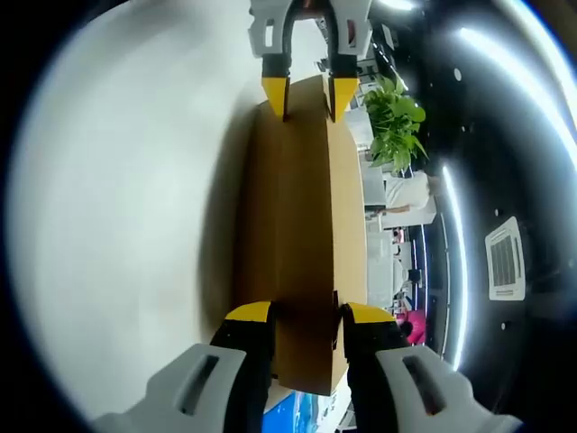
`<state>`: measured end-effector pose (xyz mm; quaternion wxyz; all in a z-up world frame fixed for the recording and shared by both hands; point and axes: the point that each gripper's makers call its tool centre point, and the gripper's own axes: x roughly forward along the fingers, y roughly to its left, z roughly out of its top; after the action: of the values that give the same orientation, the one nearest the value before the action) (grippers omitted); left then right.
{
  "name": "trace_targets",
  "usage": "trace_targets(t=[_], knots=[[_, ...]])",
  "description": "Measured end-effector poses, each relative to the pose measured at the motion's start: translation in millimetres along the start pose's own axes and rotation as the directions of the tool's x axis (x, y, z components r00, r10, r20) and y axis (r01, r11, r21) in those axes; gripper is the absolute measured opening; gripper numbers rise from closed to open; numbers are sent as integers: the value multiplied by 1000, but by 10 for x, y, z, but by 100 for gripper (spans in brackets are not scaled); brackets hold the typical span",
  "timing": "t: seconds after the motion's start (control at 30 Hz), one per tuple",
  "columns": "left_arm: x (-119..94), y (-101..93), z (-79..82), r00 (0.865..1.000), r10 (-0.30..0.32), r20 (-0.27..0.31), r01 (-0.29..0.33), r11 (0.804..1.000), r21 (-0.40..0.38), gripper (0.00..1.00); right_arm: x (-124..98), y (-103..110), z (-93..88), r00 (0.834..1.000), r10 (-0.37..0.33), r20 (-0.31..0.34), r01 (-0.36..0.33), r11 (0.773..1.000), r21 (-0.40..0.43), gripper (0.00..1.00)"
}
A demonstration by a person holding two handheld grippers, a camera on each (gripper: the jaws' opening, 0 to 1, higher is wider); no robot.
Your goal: Operate the shoe box by opening the lid, removing the specified soft item, and placing it in the target area until the item is outside and the box remains undamaged.
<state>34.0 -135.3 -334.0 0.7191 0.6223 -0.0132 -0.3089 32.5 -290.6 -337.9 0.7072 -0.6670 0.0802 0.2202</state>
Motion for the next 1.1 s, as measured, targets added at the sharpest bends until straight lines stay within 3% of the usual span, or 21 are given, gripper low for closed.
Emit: trace_targets(t=[0.4, 0.77, 1.1], knots=[[-158, -146, 138, 1000, -1, 14, 1, 1000, 7, 28, -229, 108, -29, 1000, -4, -8, 4, 1000, -3, 29], [-80, -291, 26, 1000, 20, 3, -20, 1000, 6, 28, -228, 120, -37, 1000, -25, -8, 25, 999, -26, 29], [-128, -189, 102, 999, 35, 11, -34, 998, -53, 31, -215, 103, -36, 1000, -29, -1, 29, 1000, 1, 29]])
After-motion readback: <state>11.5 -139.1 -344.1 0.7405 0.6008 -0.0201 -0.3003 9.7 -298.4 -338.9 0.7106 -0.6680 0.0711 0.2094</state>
